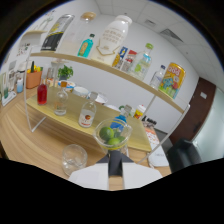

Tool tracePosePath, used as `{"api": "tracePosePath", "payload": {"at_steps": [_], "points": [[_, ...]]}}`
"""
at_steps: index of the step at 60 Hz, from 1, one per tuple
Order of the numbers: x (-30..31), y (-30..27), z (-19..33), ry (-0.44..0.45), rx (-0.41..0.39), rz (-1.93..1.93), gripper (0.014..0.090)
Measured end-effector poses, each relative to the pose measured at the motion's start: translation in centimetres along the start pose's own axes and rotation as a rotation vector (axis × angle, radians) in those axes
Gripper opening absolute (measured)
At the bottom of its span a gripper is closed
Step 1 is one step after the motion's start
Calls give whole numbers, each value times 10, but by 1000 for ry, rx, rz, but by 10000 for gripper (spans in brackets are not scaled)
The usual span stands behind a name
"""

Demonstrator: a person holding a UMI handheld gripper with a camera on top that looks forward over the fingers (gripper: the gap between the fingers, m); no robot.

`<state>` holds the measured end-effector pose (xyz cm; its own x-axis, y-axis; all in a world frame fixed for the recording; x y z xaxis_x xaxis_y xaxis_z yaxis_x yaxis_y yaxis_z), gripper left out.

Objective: Make me a cup of Mojito.

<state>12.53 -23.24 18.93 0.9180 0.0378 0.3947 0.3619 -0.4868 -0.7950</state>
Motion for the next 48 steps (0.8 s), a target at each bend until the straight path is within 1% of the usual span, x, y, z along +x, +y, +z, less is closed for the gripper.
{"api": "tracePosePath", "payload": {"at_steps": [3, 11, 17, 29, 37, 48], "points": [[7, -8, 1, 38, 40, -100, 155], [18, -26, -1, 117, 109, -373, 155], [22, -33, 0, 159, 137, -571, 155], [11, -35, 7, 187, 179, -900, 153], [2, -35, 11, 198, 227, -1084, 154], [-18, -18, 17, 154, 262, -1229, 154]]}}
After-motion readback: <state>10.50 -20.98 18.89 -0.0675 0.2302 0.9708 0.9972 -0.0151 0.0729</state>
